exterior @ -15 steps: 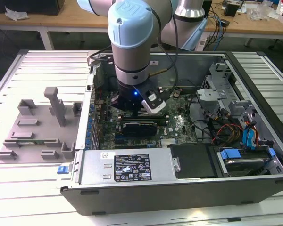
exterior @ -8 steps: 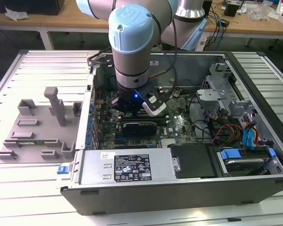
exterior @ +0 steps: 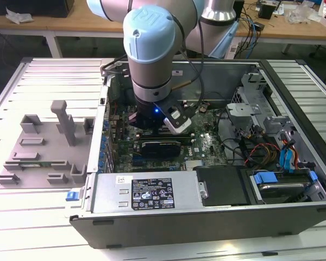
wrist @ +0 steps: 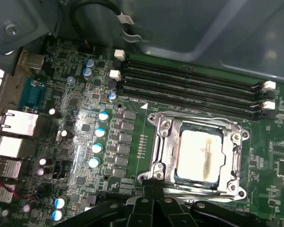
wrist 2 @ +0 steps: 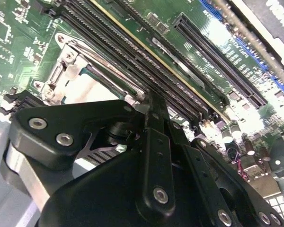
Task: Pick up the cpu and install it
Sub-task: 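Install the second cpu locking lever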
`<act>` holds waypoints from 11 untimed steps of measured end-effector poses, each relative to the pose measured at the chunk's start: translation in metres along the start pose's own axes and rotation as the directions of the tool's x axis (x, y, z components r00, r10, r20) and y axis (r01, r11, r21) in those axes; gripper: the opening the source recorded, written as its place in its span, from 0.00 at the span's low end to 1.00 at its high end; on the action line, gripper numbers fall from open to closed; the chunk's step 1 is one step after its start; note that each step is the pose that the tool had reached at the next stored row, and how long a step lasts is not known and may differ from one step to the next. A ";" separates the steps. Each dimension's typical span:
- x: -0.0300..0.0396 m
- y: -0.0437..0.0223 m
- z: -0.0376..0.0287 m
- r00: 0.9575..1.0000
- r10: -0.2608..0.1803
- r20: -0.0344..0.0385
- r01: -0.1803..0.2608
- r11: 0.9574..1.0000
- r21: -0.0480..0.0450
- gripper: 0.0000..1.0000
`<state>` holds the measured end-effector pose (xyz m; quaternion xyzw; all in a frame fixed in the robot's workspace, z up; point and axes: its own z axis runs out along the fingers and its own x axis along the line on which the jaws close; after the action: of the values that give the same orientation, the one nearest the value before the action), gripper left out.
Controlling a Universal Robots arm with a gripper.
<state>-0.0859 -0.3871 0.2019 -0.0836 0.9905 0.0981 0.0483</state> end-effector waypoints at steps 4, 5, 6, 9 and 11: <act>0.0031 0.0006 -0.0001 0.999 -0.005 0.034 0.005 1.000 -0.014 0.11; 0.0038 0.0007 -0.0001 0.999 -0.005 0.041 0.006 1.000 -0.018 0.11; 0.0047 0.0008 -0.0002 0.999 -0.006 0.048 0.007 1.000 -0.021 0.11; 0.0105 0.0019 -0.0006 0.998 -0.009 0.070 0.011 0.999 -0.030 0.11; 0.0138 0.0024 -0.0007 0.997 -0.010 0.076 0.012 0.999 -0.031 0.11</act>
<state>-0.0999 -0.3871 0.2015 -0.0860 0.9858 0.1164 0.0853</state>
